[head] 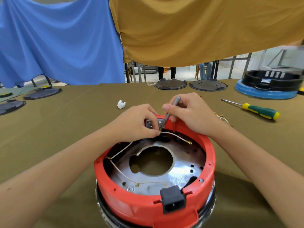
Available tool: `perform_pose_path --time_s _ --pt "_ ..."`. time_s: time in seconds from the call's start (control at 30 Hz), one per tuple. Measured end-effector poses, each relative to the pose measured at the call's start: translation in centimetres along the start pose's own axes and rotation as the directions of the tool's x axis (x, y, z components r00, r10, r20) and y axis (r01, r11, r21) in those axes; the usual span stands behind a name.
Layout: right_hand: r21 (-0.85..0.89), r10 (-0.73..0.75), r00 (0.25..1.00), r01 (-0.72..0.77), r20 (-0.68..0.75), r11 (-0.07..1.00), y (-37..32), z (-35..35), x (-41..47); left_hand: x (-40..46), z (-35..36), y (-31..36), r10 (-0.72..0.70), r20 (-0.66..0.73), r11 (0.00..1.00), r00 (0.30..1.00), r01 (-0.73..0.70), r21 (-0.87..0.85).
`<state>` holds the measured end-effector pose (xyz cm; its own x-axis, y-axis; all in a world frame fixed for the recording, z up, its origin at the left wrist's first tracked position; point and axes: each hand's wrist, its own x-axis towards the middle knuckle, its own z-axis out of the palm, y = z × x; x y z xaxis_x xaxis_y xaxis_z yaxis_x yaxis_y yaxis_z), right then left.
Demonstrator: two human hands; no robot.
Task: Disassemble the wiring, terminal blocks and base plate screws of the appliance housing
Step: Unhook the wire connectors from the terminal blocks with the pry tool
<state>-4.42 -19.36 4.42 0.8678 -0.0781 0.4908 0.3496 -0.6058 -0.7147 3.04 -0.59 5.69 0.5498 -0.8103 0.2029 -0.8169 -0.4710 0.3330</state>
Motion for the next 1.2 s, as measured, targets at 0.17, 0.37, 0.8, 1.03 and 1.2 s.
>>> perform_pose_path --time_s 0.17,0.37,0.8,1.03,1.2 --pt "-0.068 -0.091 0.996 0.091 0.002 0.994 -0.19 -0.20 -0.38 -0.01 -0.02 -0.11 -0.007 0.000 1.000 1.000 0.007 0.002" --pt "-0.009 -0.060 0.998 0.060 0.025 0.998 -0.09 -0.17 -0.13 0.07 0.12 -0.23 0.004 -0.007 1.000 1.000 -0.004 0.002" --pt "0.073 0.019 1.000 -0.020 0.020 0.997 0.28 -0.09 0.02 0.05 -0.03 -0.08 0.004 0.010 1.000 1.000 -0.004 0.003" --pt "-0.038 -0.065 0.997 0.067 0.040 0.997 -0.19 -0.14 -0.27 0.08 0.07 -0.21 0.000 -0.001 1.000 1.000 0.000 -0.002" --pt "0.045 -0.001 1.000 0.000 0.019 0.999 -0.02 -0.05 0.00 0.08 0.01 -0.21 0.000 0.018 1.000 1.000 0.000 -0.003"
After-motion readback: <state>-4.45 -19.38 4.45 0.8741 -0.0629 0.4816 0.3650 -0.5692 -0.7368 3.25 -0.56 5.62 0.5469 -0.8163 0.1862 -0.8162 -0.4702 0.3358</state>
